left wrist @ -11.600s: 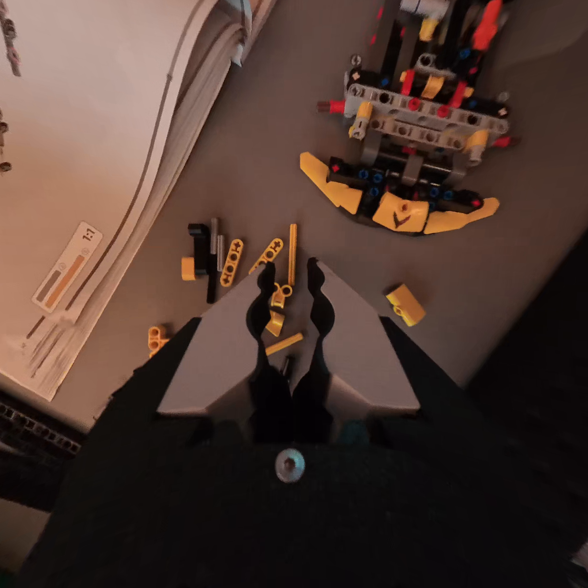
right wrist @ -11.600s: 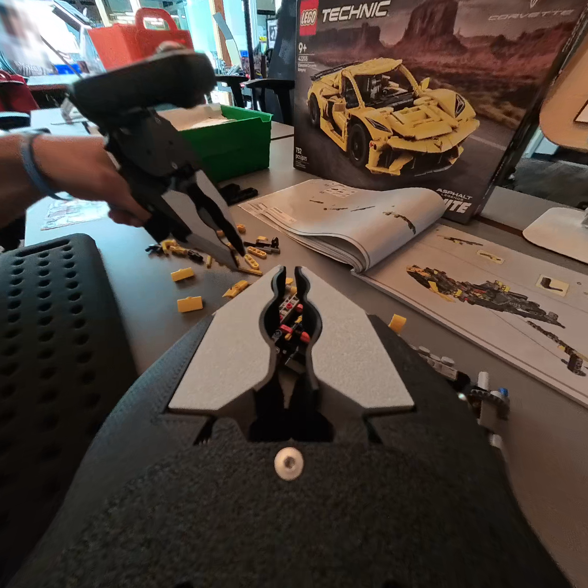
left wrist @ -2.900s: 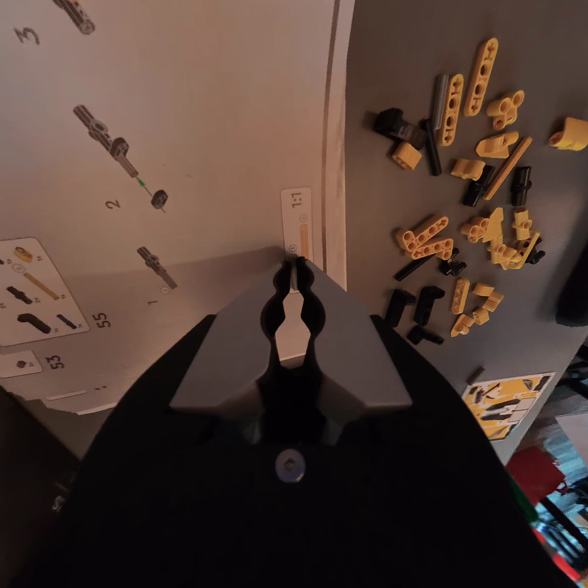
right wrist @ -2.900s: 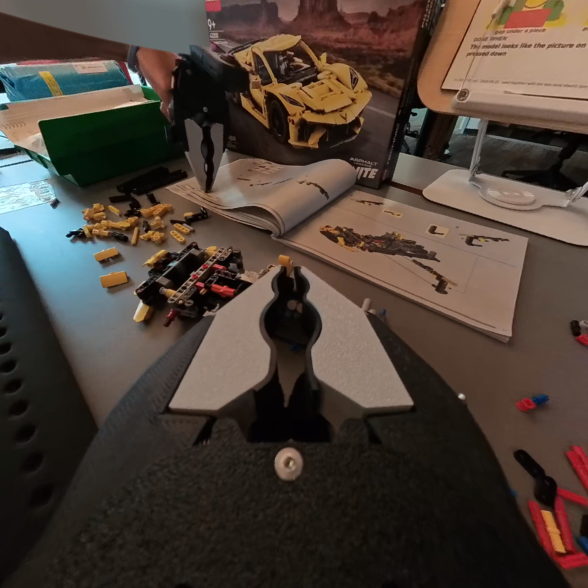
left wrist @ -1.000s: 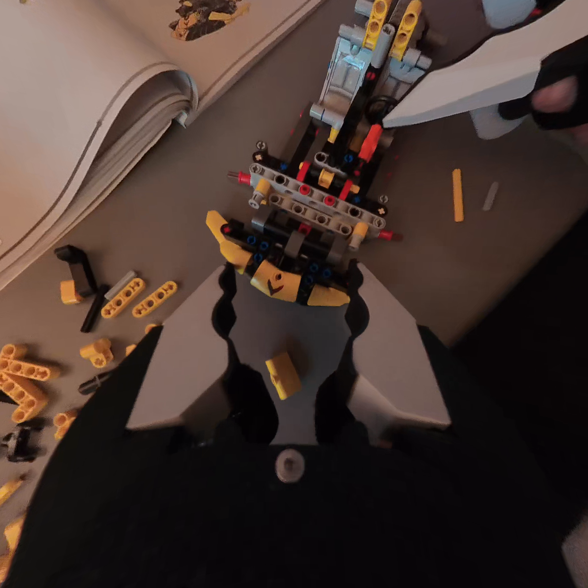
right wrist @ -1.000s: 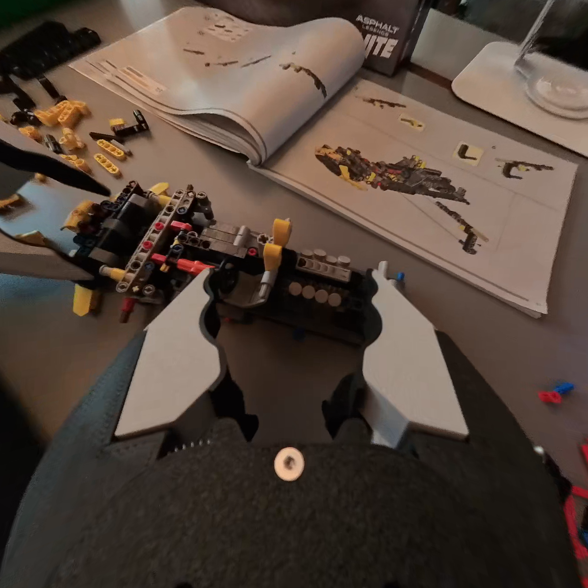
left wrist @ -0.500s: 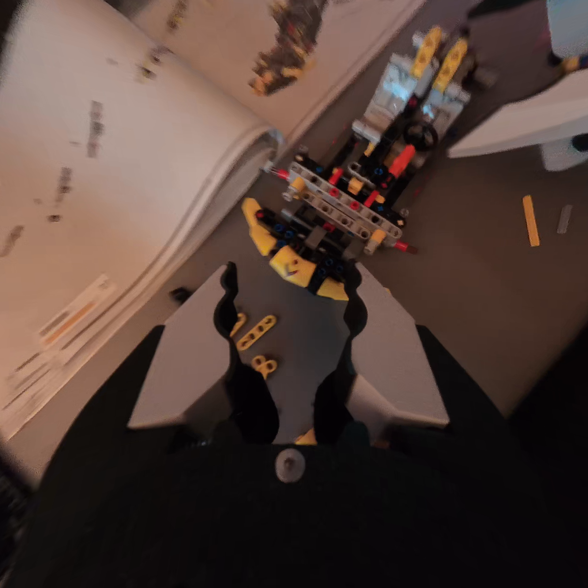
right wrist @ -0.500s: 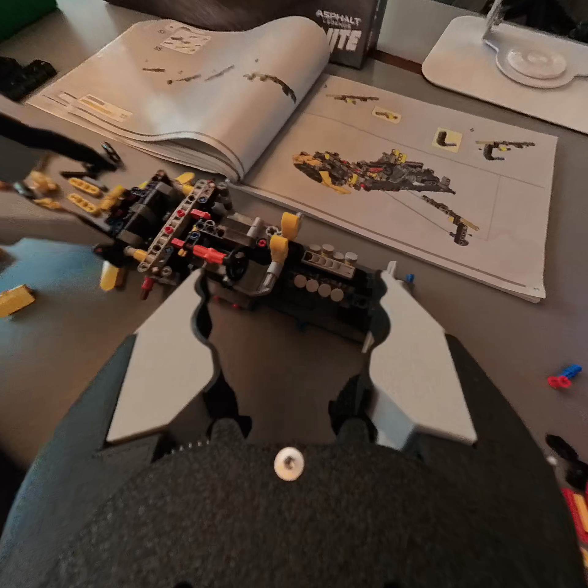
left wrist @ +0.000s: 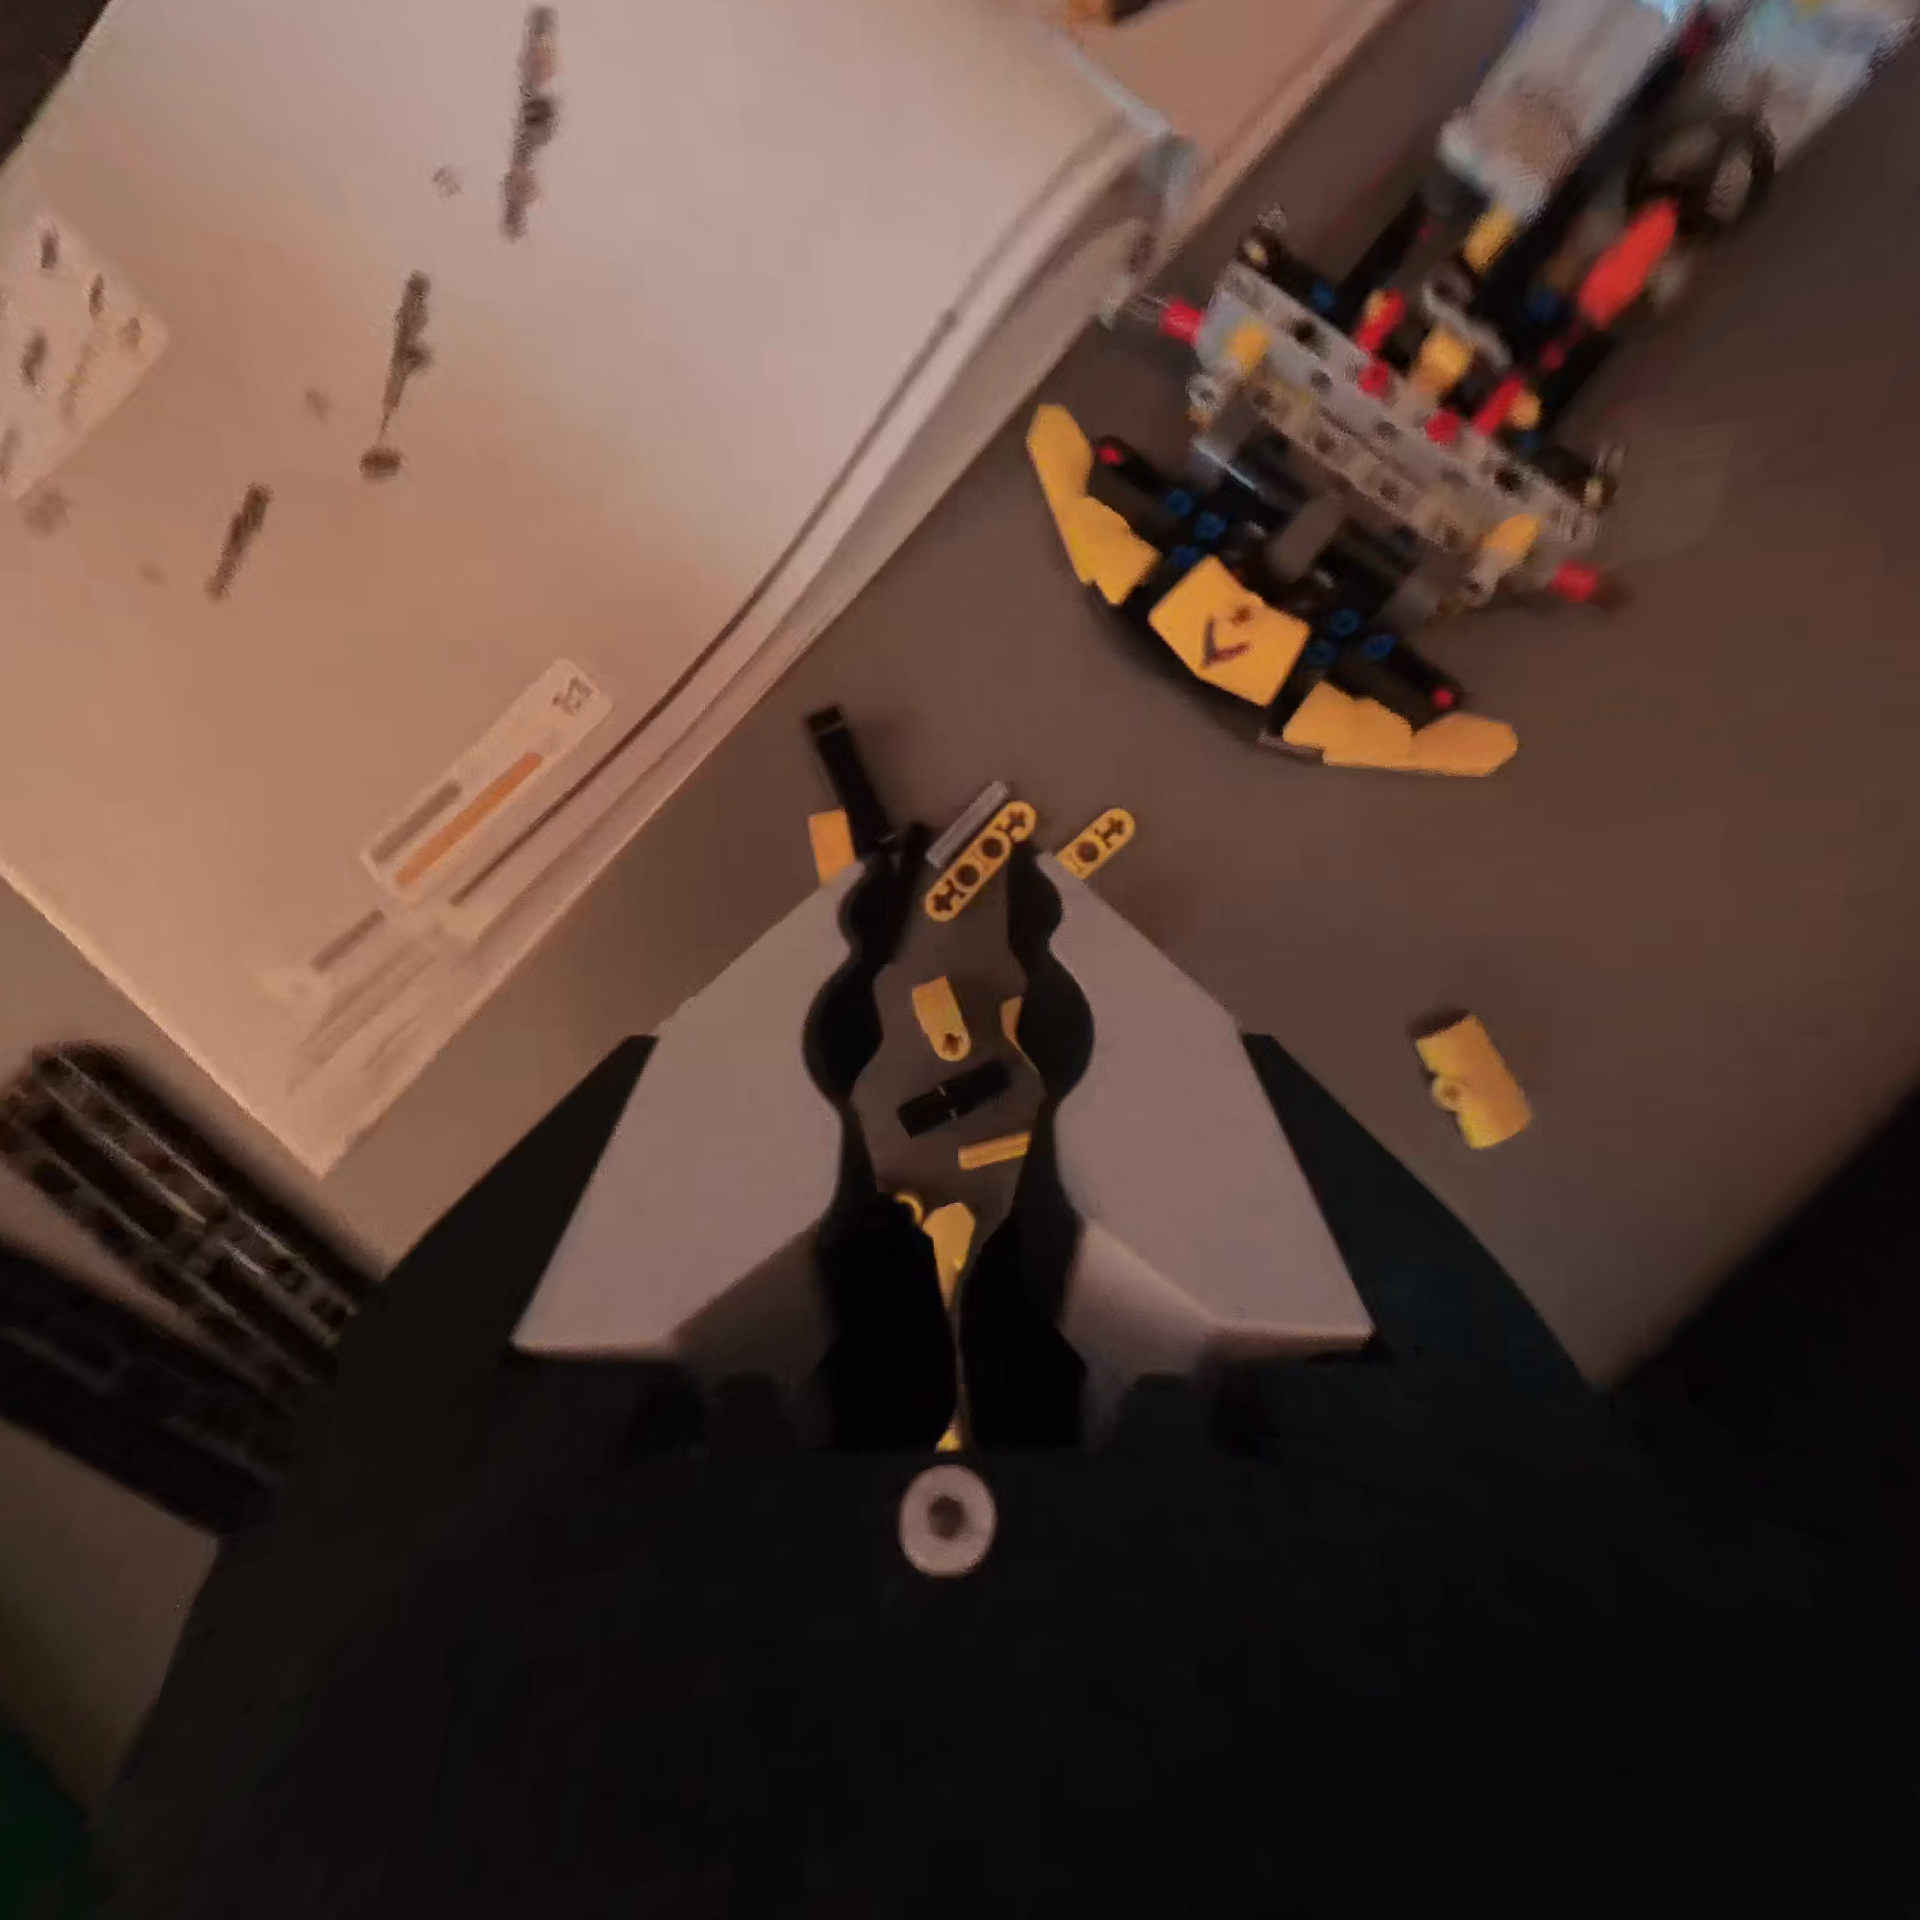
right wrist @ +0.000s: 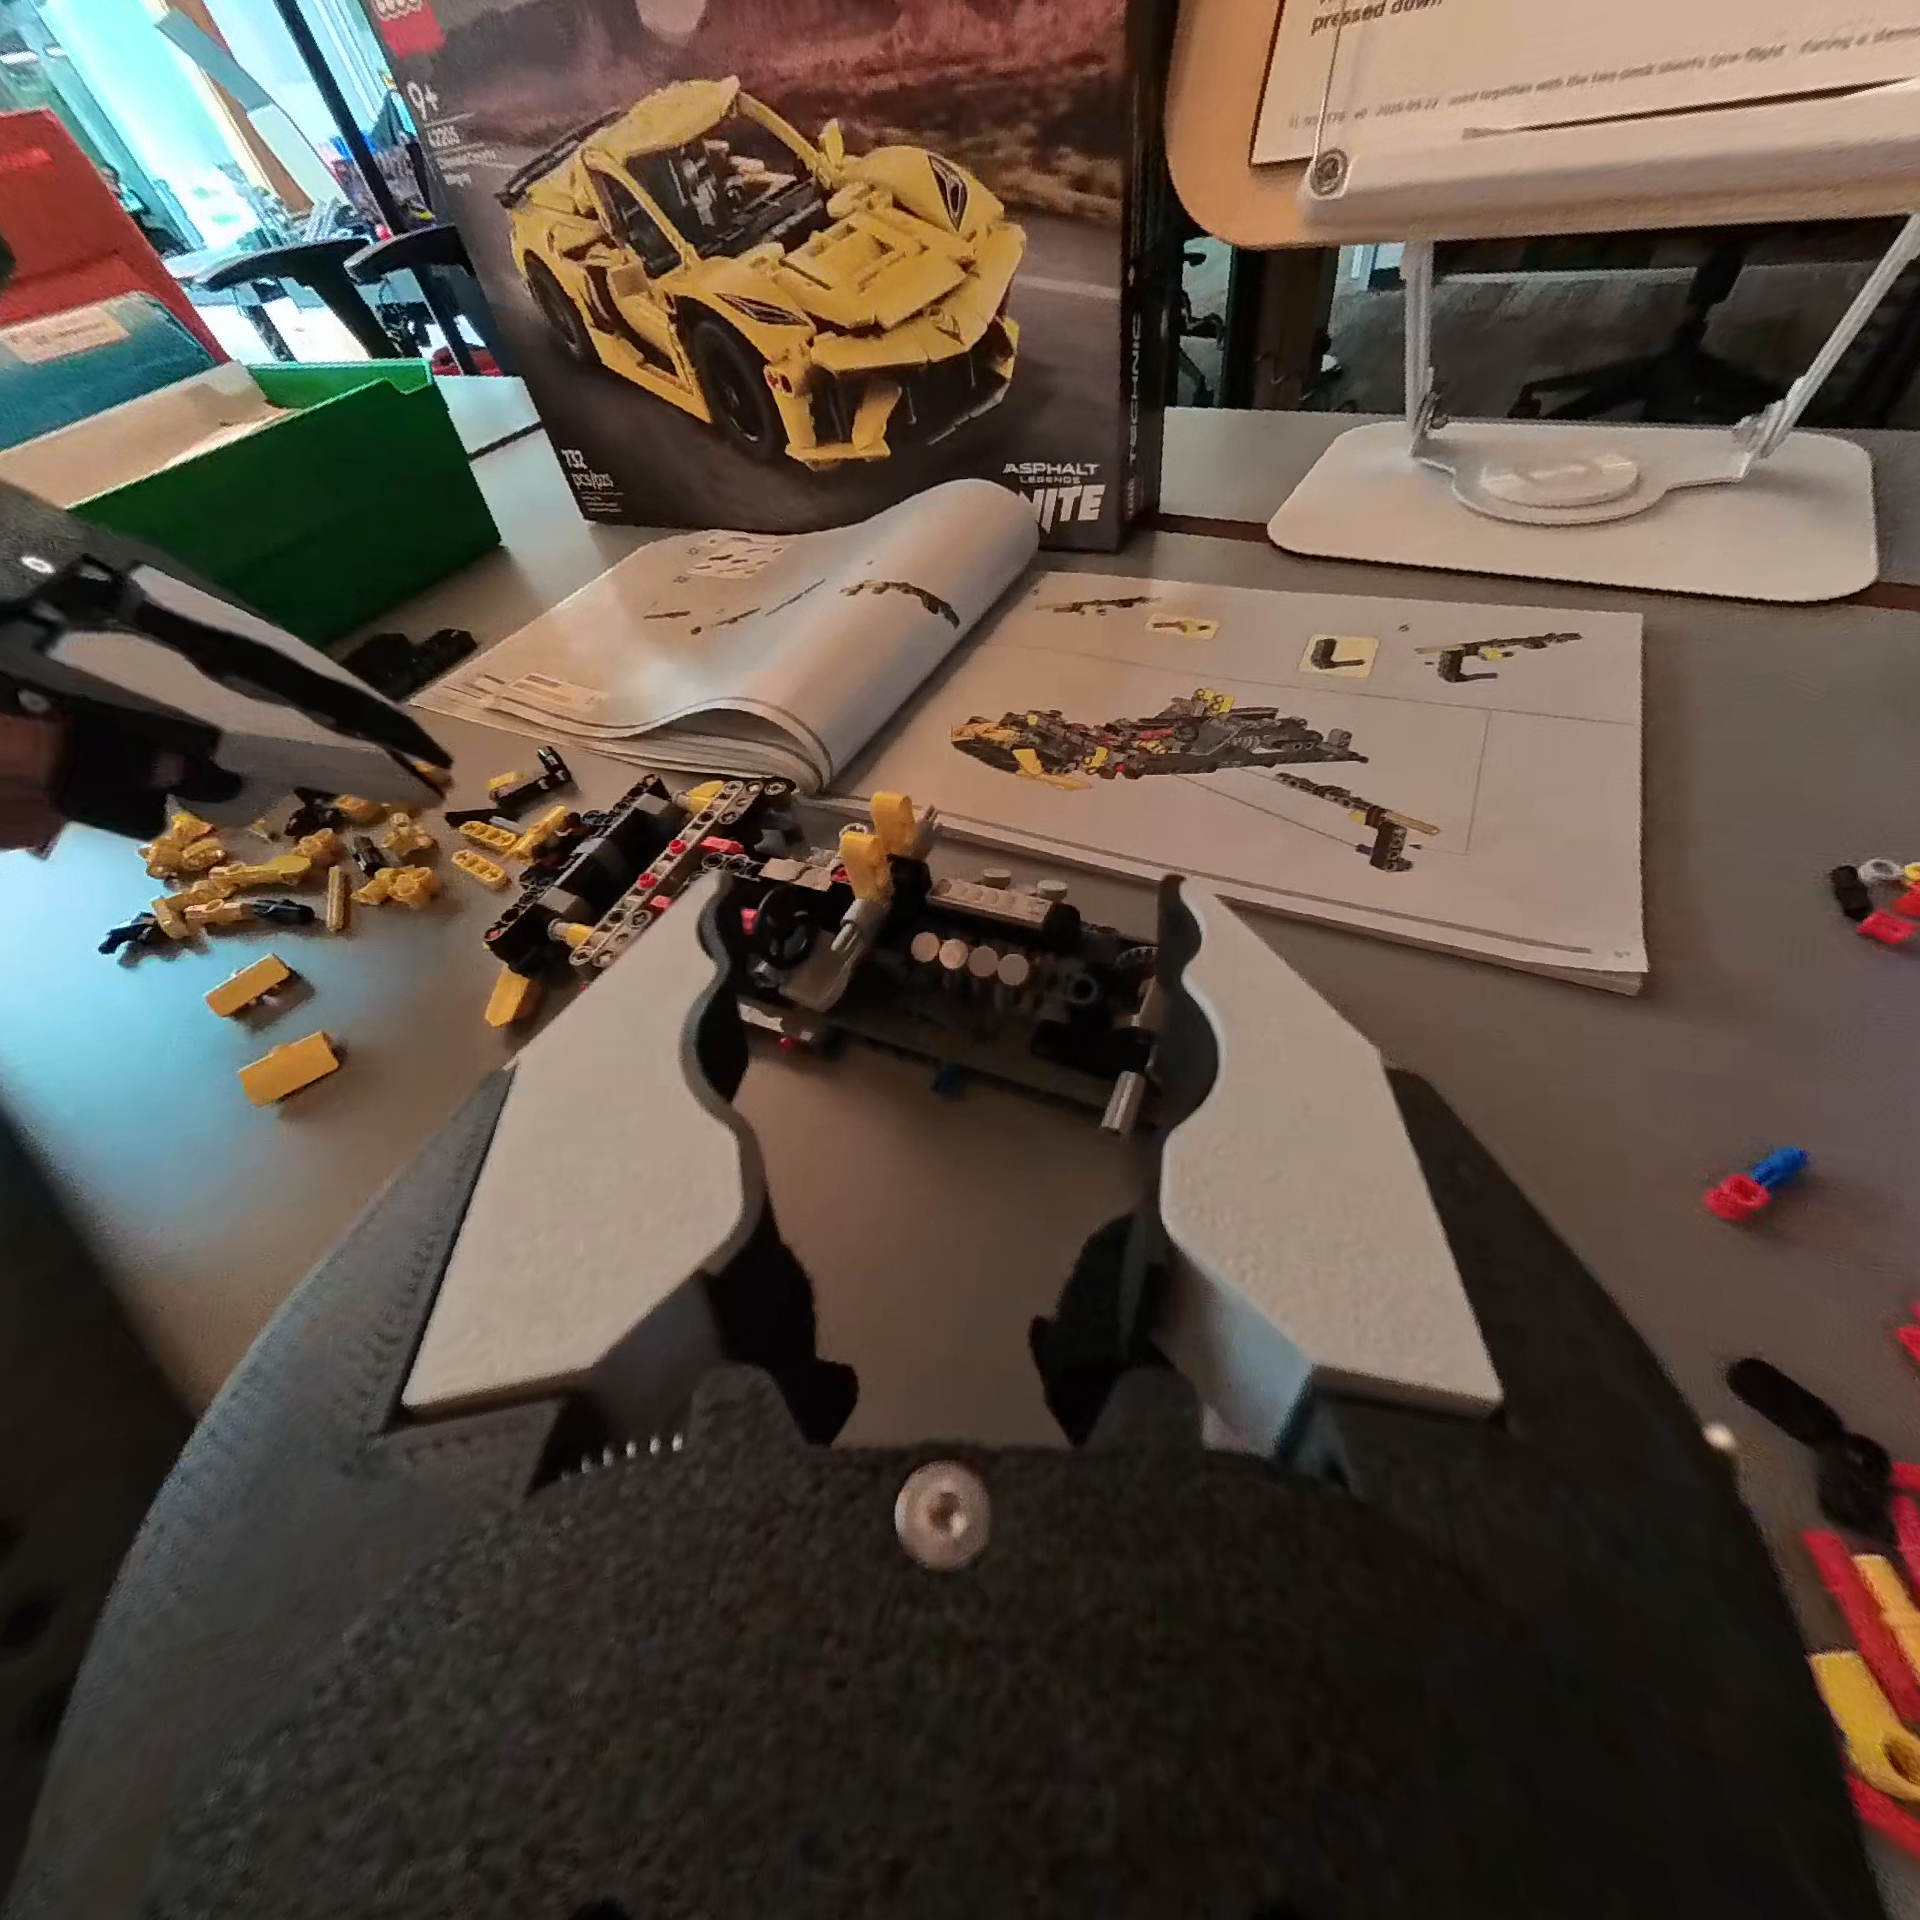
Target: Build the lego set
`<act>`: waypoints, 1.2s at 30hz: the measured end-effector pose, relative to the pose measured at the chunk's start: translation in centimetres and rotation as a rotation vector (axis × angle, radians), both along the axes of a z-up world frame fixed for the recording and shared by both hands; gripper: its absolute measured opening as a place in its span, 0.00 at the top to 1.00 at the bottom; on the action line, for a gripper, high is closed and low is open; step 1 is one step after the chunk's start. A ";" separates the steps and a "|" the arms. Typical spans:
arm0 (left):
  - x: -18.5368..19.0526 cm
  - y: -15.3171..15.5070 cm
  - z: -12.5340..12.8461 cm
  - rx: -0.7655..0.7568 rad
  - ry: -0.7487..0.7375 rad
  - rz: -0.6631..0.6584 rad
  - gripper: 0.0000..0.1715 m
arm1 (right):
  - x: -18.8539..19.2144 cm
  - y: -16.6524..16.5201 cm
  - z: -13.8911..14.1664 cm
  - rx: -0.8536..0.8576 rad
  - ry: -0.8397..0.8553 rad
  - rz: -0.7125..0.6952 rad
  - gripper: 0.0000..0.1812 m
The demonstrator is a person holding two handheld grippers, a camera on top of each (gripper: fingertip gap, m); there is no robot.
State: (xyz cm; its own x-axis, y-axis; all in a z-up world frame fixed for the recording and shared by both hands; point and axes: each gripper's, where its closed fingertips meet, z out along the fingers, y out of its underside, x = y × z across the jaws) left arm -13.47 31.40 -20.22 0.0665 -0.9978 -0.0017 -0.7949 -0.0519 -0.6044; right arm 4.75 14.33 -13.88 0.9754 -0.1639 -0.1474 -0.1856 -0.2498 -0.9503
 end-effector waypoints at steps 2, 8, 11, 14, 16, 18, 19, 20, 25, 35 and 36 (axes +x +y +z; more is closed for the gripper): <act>0.2 0.1 -0.3 0.177 0.069 -0.125 0.89 | -0.2 0.0 0.1 0.007 0.004 0.014 0.58; 1.7 1.3 -0.2 0.291 0.189 -0.434 0.91 | -0.5 -0.1 0.1 0.033 0.085 0.046 0.59; 2.0 1.3 -0.7 0.250 0.230 -0.526 0.90 | -0.4 -0.2 0.0 0.033 0.104 0.046 0.59; 2.0 0.9 -1.2 0.254 0.257 -0.592 0.88 | -0.3 -0.2 -0.1 0.030 0.115 0.043 0.59; 1.8 0.7 -1.6 0.258 0.274 -0.603 0.88 | -0.2 -0.2 -0.1 0.033 0.119 0.043 0.59; 1.6 0.7 -2.0 0.266 0.287 -0.600 0.87 | -0.3 -0.2 -0.1 0.031 0.123 0.046 0.59; 1.5 0.6 -2.0 0.260 0.284 -0.598 0.87 | -0.3 -0.1 -0.1 0.030 0.122 0.048 0.59; 1.3 0.5 -2.0 0.254 0.285 -0.596 0.87 | -0.3 -0.1 -0.1 0.029 0.120 0.050 0.59; 0.8 0.8 -1.9 0.260 0.277 -0.566 0.85 | -0.5 0.0 -0.2 0.025 0.121 0.058 0.59; 1.4 0.0 -2.2 0.253 0.265 -0.592 0.99 | -0.7 0.1 -0.6 0.011 0.128 0.068 0.59; 1.5 0.1 -2.2 0.266 0.262 -0.590 0.99 | -0.7 0.1 -0.6 0.011 0.126 0.068 0.59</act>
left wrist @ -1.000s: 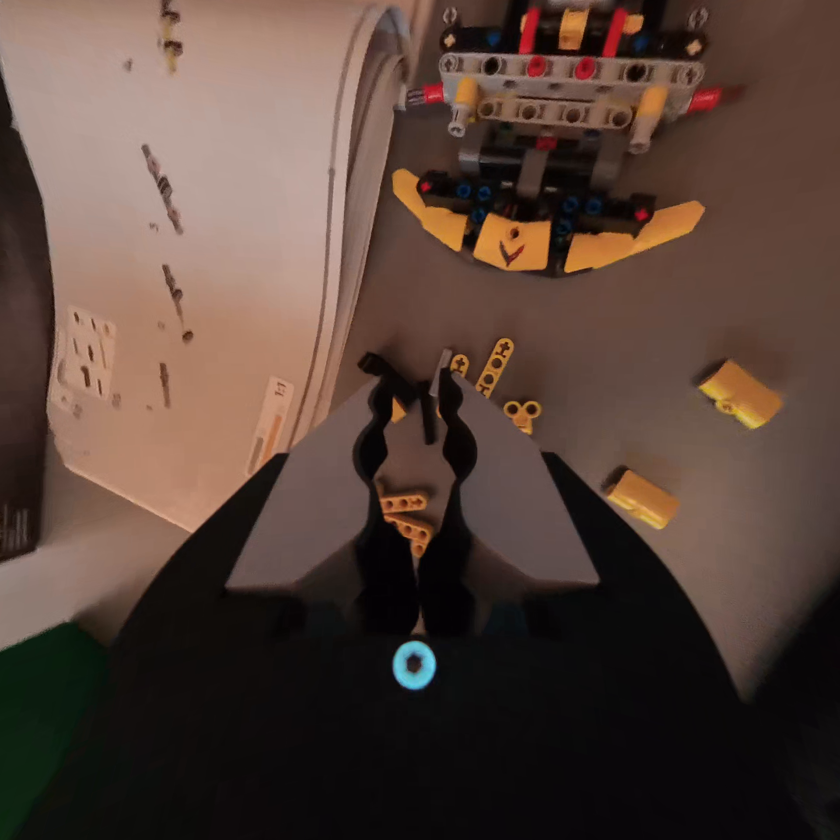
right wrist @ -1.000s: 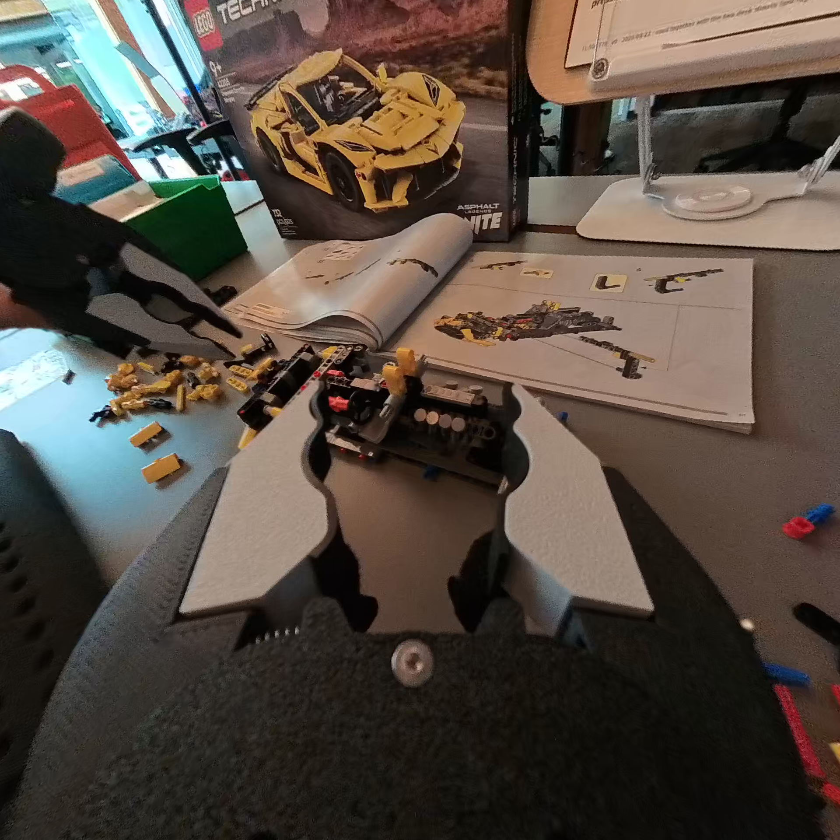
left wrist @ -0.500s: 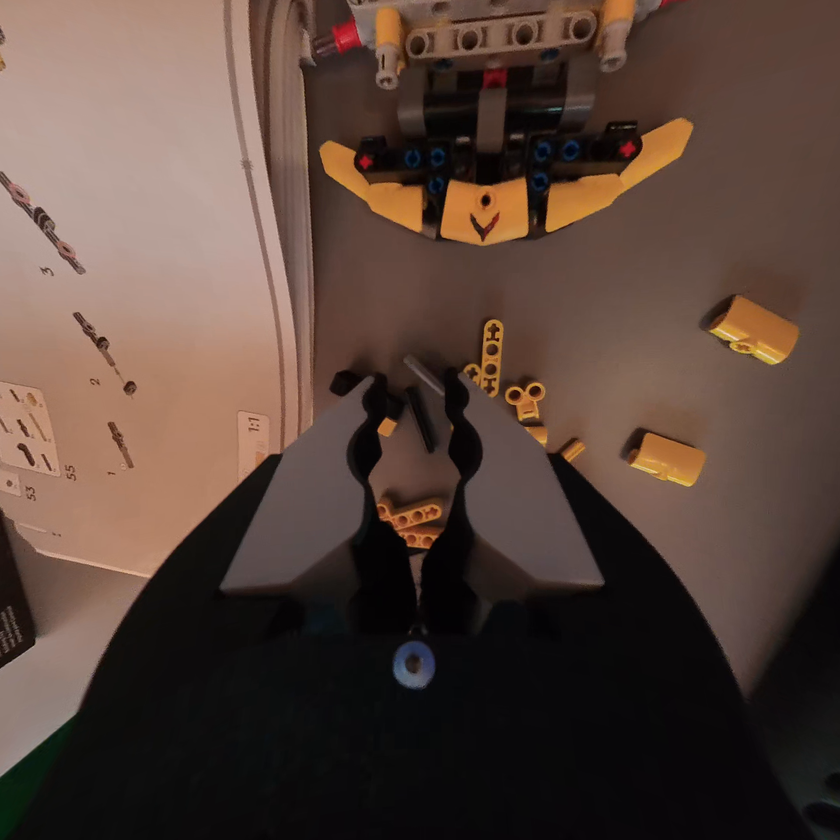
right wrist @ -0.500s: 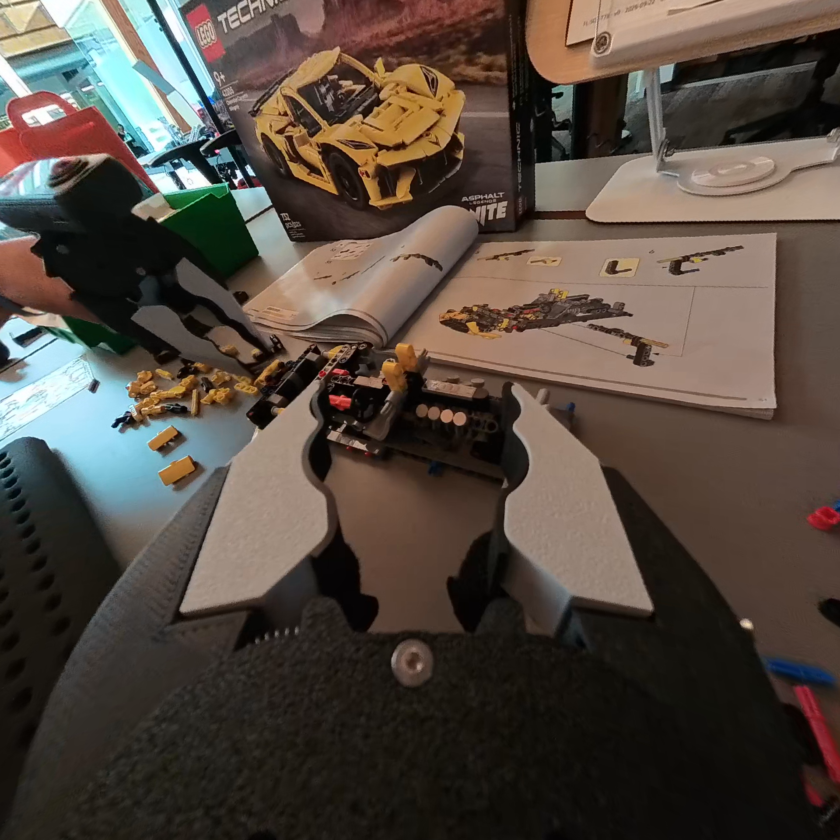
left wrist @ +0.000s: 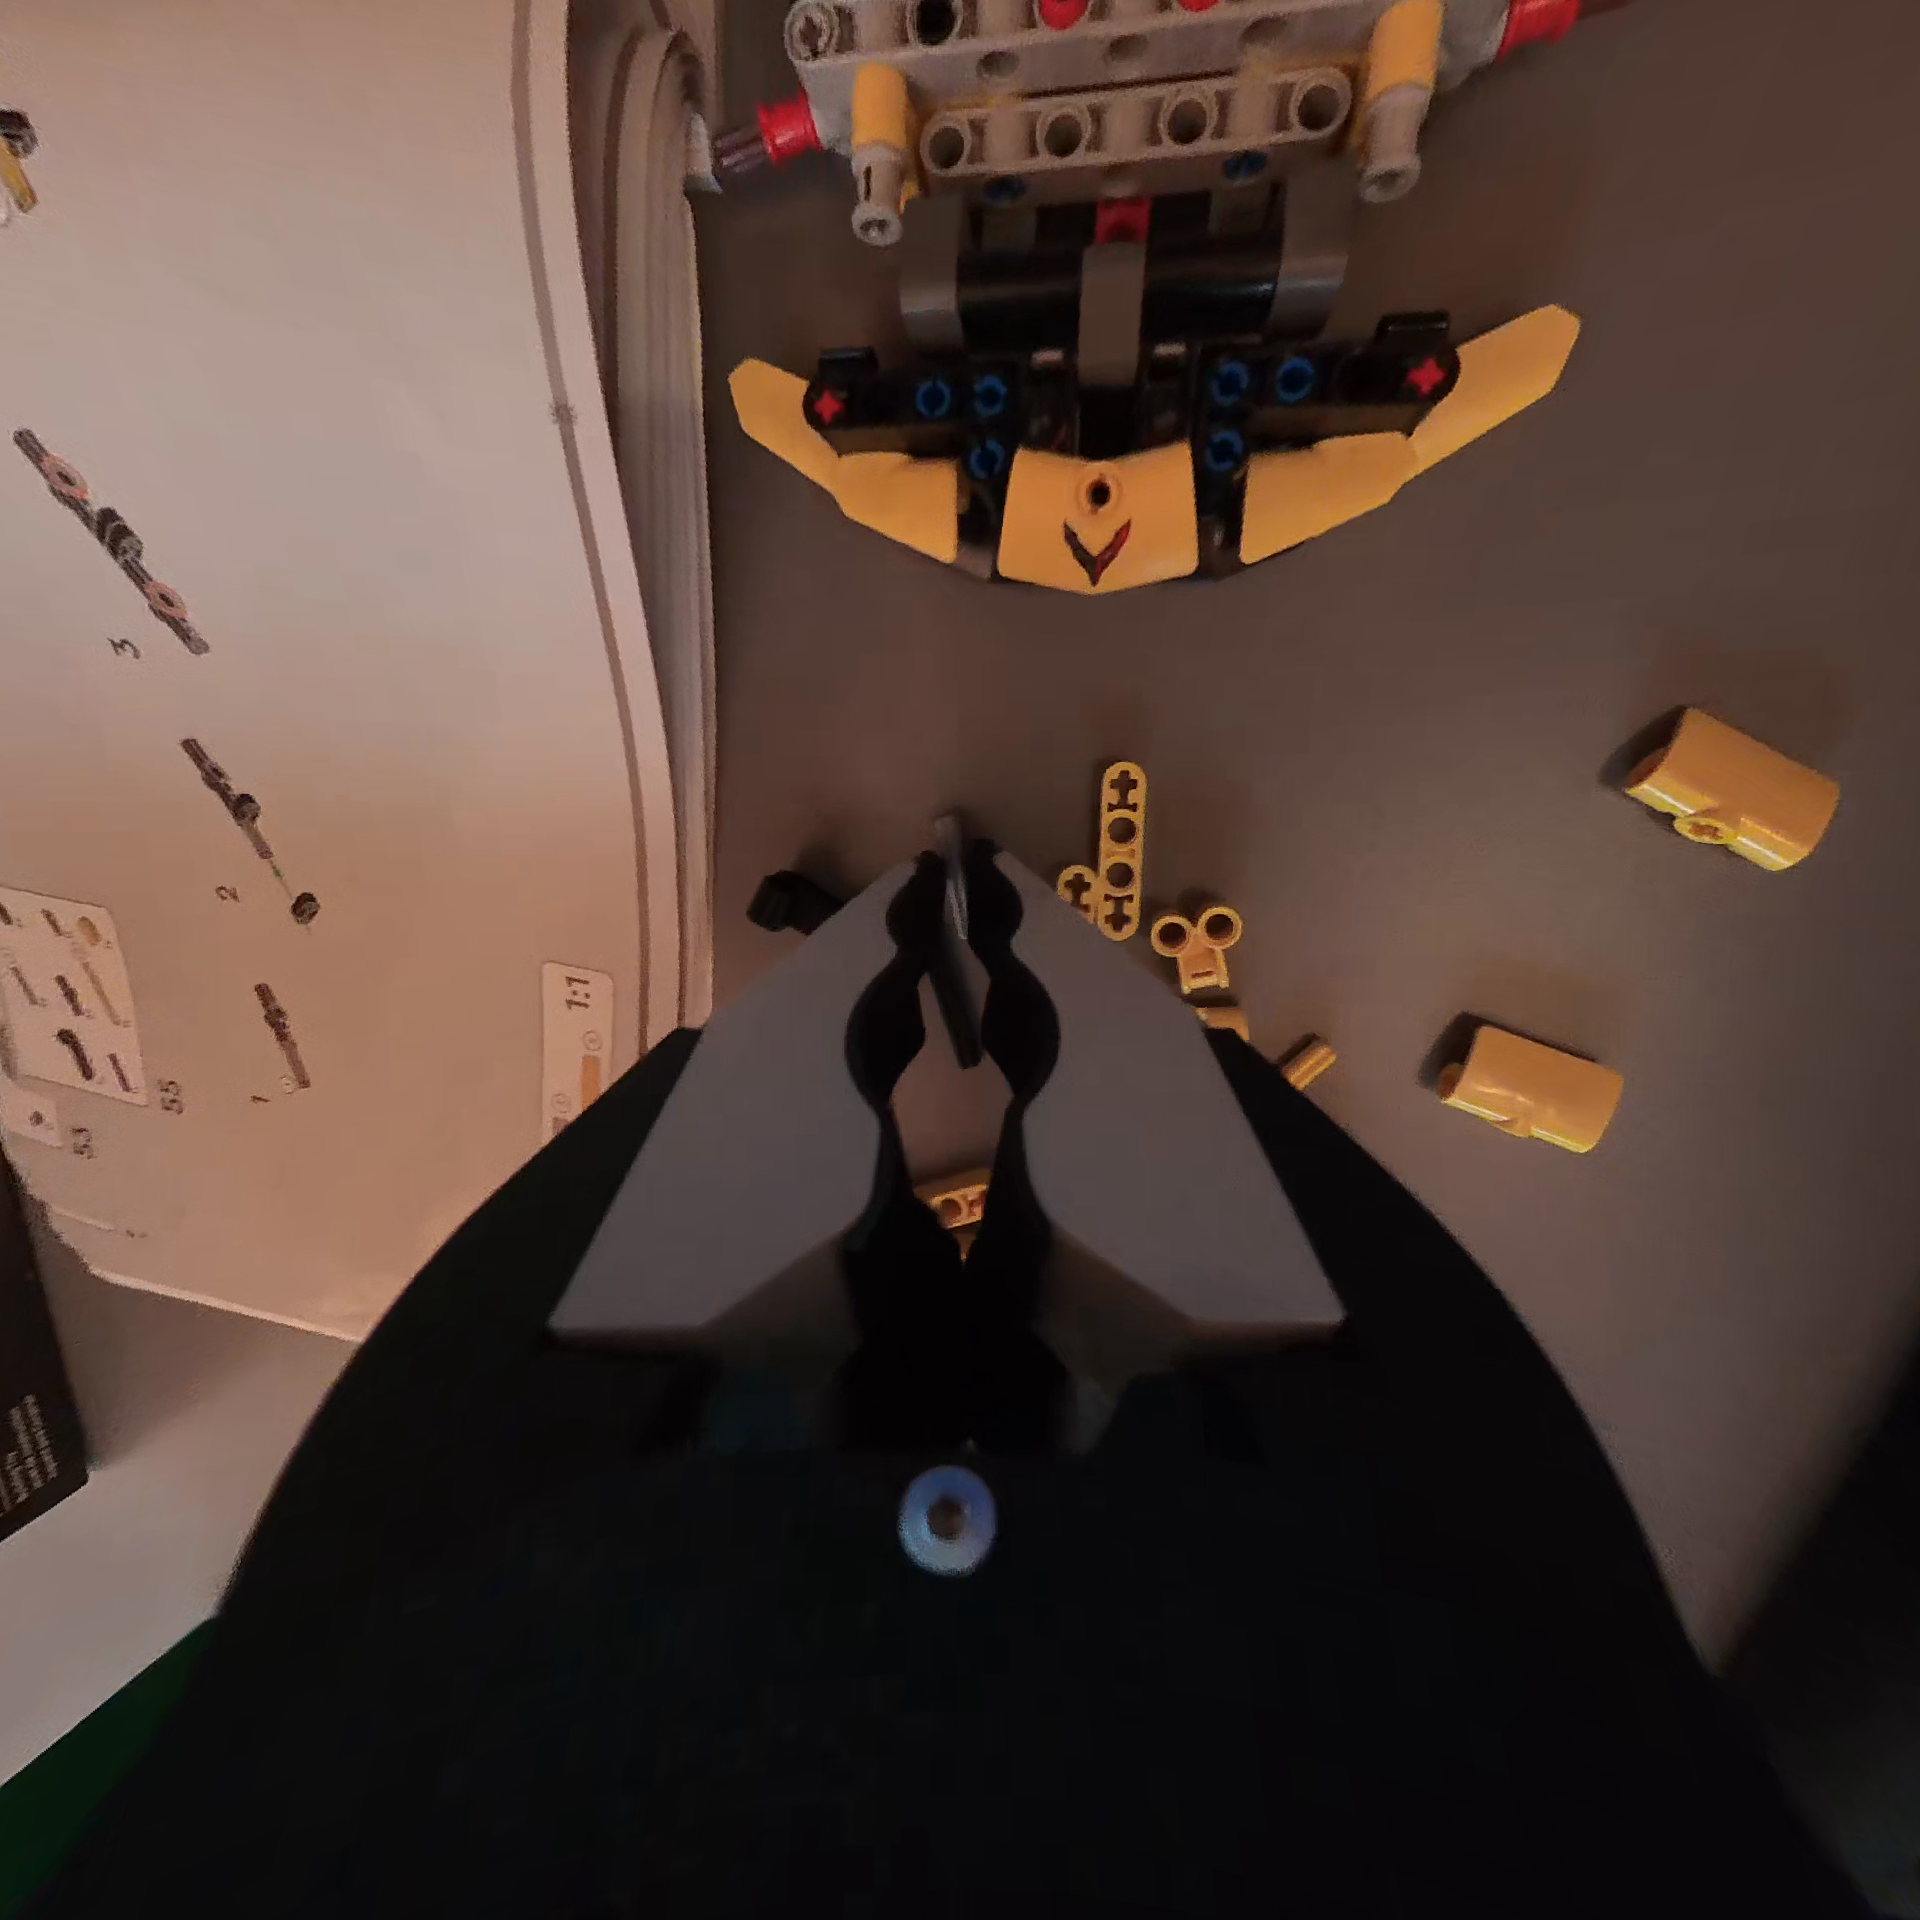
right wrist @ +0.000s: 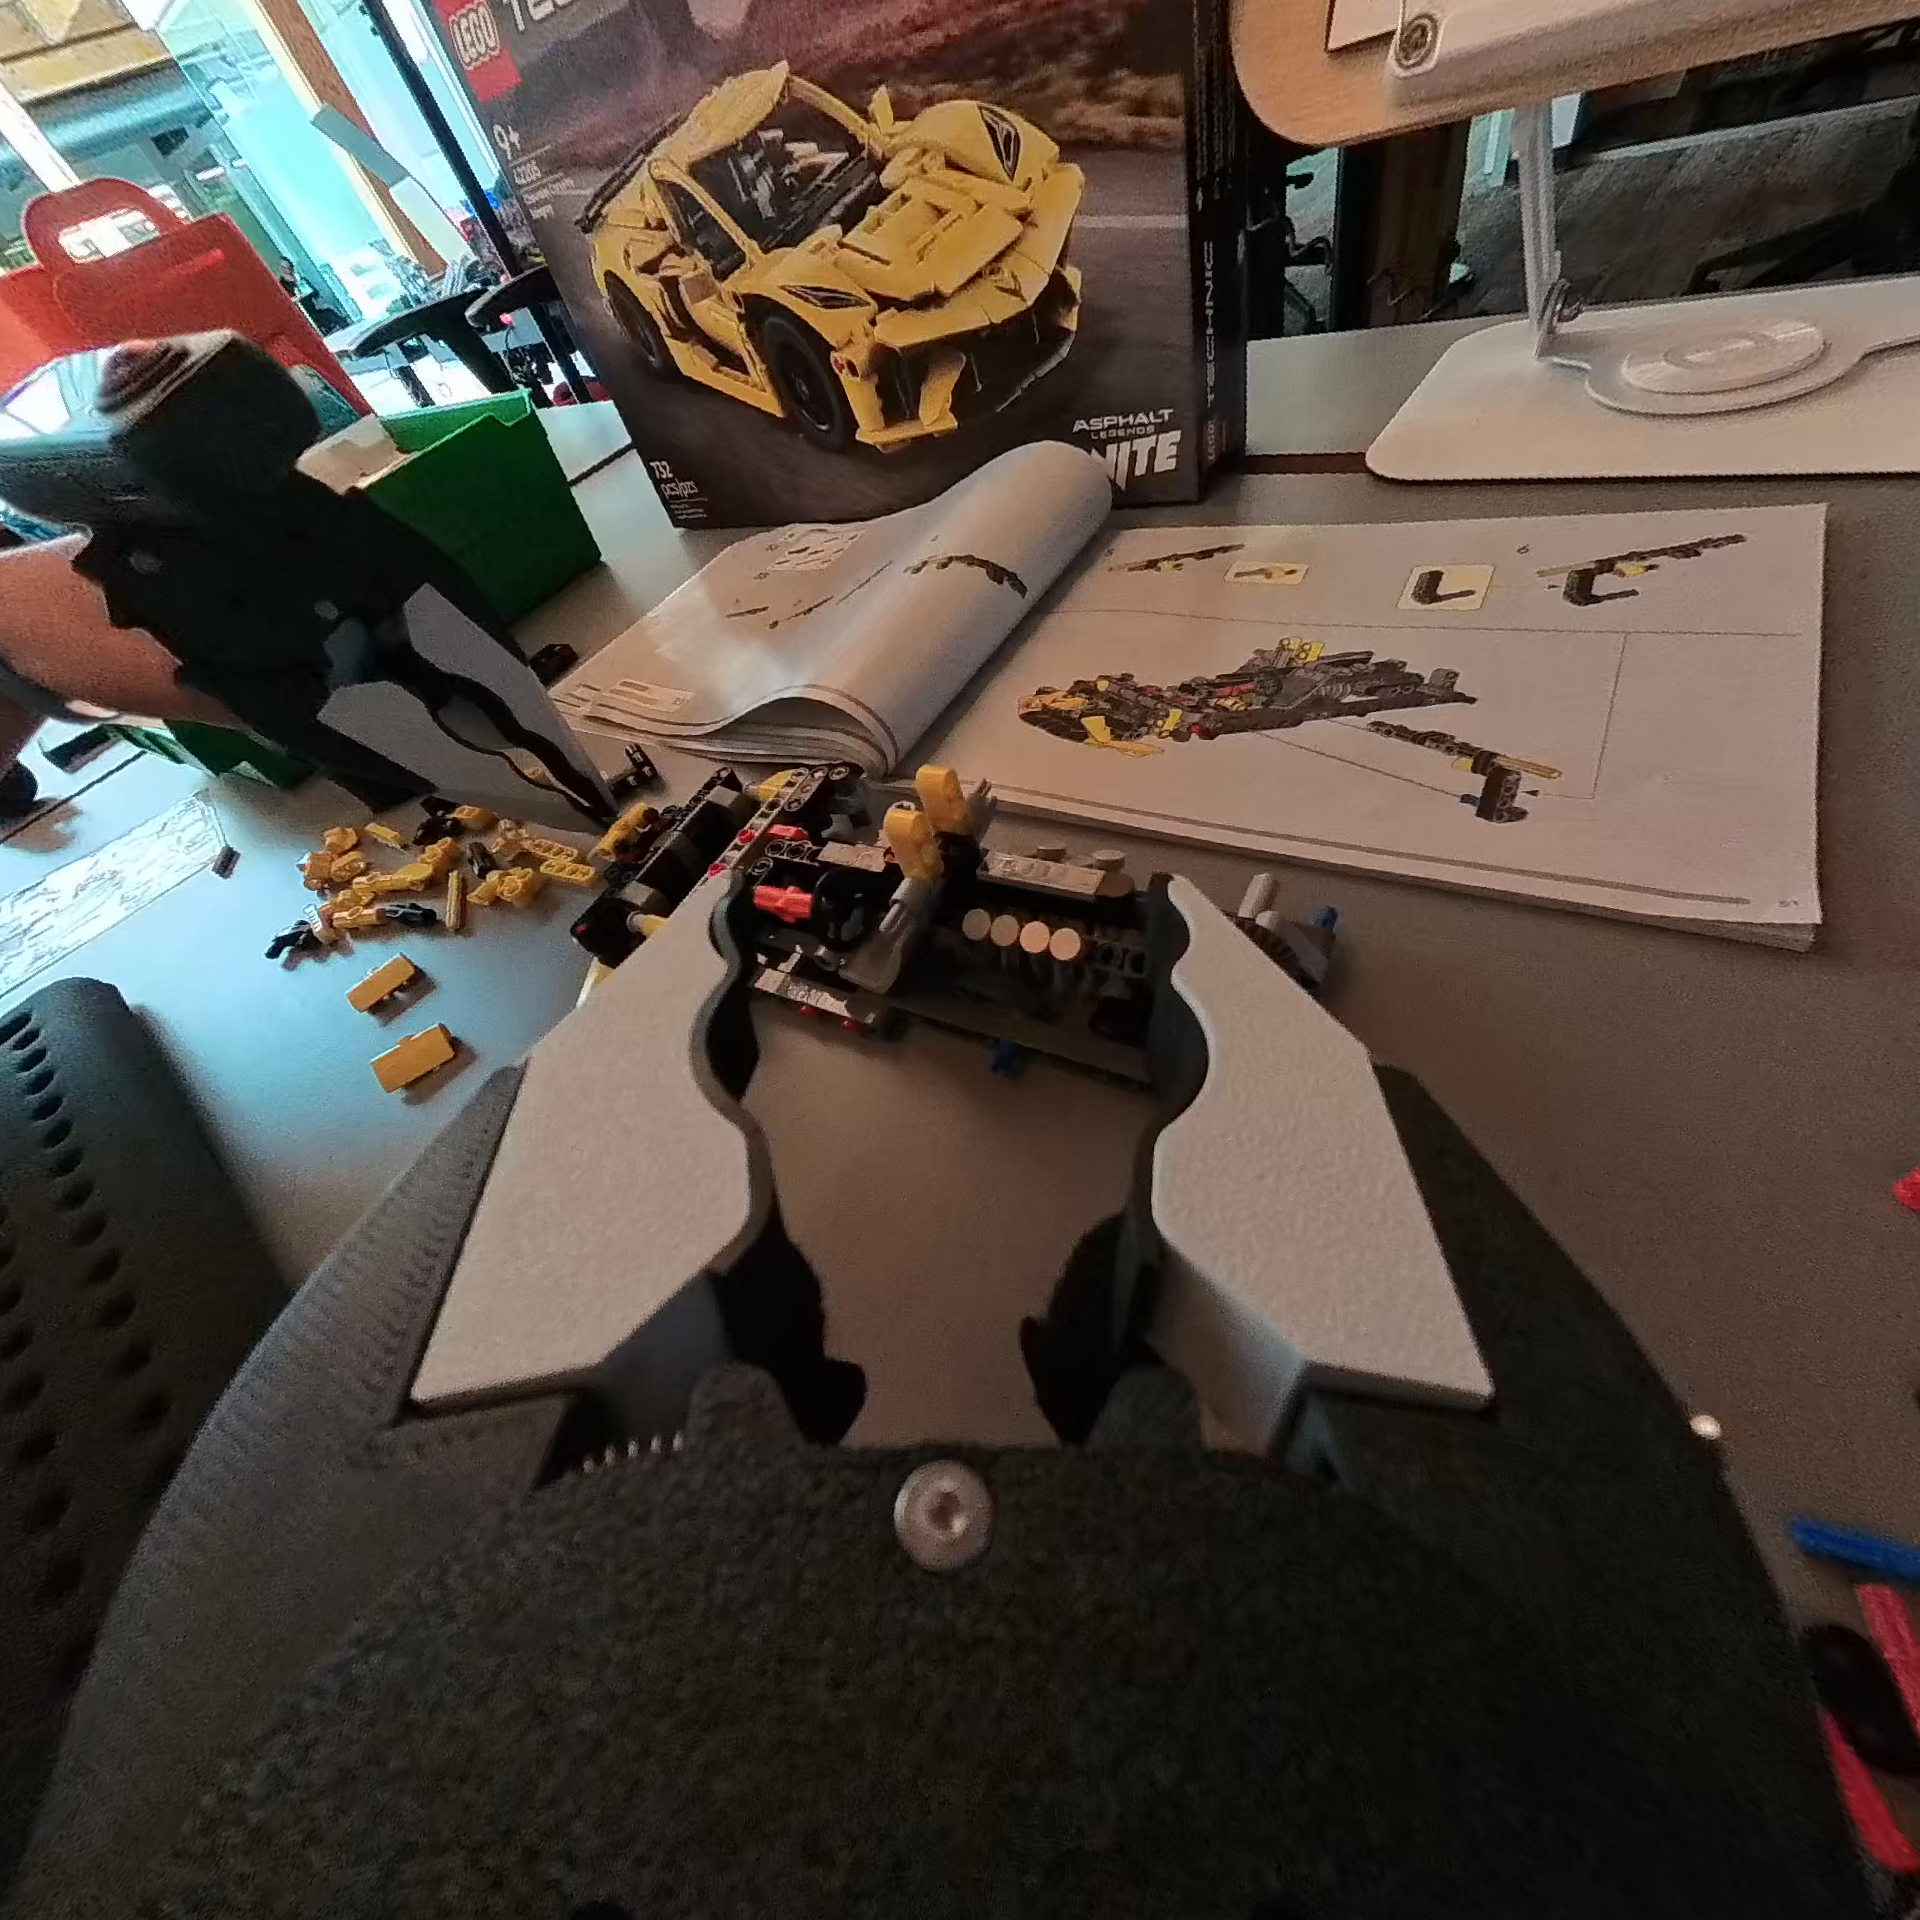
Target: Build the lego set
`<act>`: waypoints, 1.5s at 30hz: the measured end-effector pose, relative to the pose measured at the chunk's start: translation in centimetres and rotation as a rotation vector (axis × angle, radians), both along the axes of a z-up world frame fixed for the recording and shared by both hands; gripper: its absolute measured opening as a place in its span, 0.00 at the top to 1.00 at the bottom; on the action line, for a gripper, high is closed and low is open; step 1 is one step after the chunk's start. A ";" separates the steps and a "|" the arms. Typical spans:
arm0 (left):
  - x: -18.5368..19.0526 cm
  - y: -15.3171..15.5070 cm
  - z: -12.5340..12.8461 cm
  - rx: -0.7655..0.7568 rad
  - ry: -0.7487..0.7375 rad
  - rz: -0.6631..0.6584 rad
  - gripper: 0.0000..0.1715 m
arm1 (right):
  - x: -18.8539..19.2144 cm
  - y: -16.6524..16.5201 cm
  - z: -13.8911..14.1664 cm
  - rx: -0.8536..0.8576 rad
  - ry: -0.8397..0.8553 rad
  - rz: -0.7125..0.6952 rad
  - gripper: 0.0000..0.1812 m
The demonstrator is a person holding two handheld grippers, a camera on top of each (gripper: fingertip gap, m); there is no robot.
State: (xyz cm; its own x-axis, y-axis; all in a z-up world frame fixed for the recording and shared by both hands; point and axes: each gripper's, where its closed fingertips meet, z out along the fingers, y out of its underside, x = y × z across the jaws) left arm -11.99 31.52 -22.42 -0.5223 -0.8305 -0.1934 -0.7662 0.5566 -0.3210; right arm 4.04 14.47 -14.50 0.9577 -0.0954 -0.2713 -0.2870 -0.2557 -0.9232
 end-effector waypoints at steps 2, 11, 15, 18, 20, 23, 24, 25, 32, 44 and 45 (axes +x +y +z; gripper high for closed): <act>0.1 0.3 0.3 0.008 -0.021 0.019 1.00 | 0.3 -0.1 0.2 0.008 -0.016 -0.013 0.61; 5.1 -15.7 7.5 -0.631 -0.188 0.148 0.99 | 1.3 -0.1 0.6 0.031 -0.050 -0.057 0.62; 6.2 -18.8 1.9 -0.547 -0.083 0.202 0.99 | 1.2 -0.4 0.8 0.044 -0.058 -0.062 0.62; 6.7 -19.5 1.0 -0.529 -0.075 0.224 0.99 | 1.2 -0.3 0.9 0.048 -0.057 -0.058 0.62; 7.0 -19.5 0.5 -0.478 -0.071 0.226 0.99 | 1.1 -0.2 0.8 0.041 -0.057 -0.052 0.62; 7.2 -20.0 0.6 -0.474 -0.084 0.215 0.99 | 0.7 -0.1 0.6 0.029 -0.054 -0.037 0.62; 7.2 -19.9 0.5 -0.459 -0.090 0.213 0.99 | 0.6 -0.1 0.5 0.024 -0.051 -0.032 0.63; 7.1 -19.6 0.2 -0.439 -0.088 0.216 0.99 | 0.5 -0.1 0.5 0.024 -0.052 -0.029 0.63; 7.2 -19.5 0.0 -0.425 -0.119 0.214 0.99 | 0.3 0.0 0.2 0.005 -0.078 -0.023 0.63; 5.4 -11.4 9.7 -0.507 -0.719 0.441 0.77 | 0.1 0.1 0.2 0.016 -0.119 -0.022 0.63; 4.3 -9.0 10.1 -0.458 -0.785 0.493 0.77 | 0.1 0.2 0.2 0.017 -0.122 -0.020 0.63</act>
State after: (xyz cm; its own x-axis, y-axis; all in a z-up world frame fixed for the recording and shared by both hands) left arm -7.74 22.56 -12.33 0.0326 -0.9979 0.0552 -0.3593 -0.0632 -0.9311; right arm 4.10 14.63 -14.25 0.9818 -0.1107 -0.1543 -0.1767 -0.2347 -0.9559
